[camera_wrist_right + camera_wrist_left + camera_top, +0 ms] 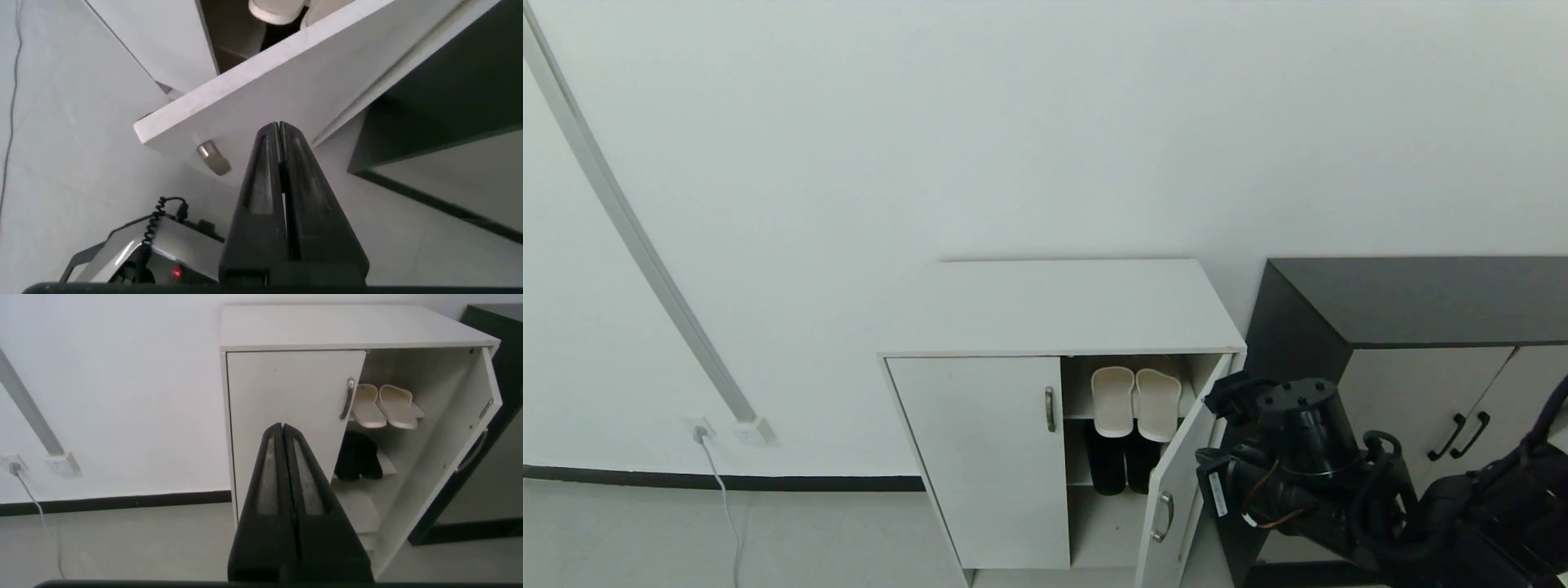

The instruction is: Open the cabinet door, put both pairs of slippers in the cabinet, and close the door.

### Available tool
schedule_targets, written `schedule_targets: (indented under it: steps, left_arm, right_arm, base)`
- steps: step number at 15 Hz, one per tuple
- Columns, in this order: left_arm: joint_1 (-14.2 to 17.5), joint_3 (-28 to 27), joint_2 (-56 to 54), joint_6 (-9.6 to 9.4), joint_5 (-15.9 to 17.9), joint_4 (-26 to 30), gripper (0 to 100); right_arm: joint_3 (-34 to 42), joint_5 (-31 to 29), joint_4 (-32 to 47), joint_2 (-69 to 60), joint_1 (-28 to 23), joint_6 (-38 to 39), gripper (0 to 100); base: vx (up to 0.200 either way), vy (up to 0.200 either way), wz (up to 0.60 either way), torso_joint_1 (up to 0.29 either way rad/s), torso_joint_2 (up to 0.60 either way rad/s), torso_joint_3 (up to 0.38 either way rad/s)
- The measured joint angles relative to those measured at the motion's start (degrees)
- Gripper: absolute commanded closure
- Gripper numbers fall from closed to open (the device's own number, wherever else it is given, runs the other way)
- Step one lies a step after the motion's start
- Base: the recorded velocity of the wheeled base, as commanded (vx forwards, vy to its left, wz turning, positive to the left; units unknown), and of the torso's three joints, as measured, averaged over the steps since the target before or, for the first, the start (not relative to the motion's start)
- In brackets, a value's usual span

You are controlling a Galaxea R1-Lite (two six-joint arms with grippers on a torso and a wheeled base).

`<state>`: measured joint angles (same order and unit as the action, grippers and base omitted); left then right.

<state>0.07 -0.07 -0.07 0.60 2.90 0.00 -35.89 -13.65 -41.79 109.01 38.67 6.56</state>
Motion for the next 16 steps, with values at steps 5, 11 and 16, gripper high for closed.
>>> schedule_targets:
  steps: [5, 11, 16]
  left_arm:
    - [0.00, -0.02, 0.00, 0.06, -0.11, 0.00, 100]
    - [0.00, -0.02, 0.00, 0.09, -0.17, 0.00, 100]
    - [0.00, -0.02, 0.00, 0.09, -0.20, 0.00, 100]
  right_arm:
    - [-6.52, 1.48, -0.99, 6.36, -1.73, 0.01, 100]
    - [-13.56, 1.48, -0.88, 12.48, -2.84, -0.05, 100]
    - [-21.00, 1.37, -0.71, 17.46, -3.45, -0.13, 100]
  base:
    - [0.000, 0.000, 0.00, 0.000, 0.00, 0.000]
    - [0.000, 0.000, 0.00, 0.000, 0.00, 0.000]
    - [0.000, 0.000, 0.00, 0.000, 0.00, 0.000]
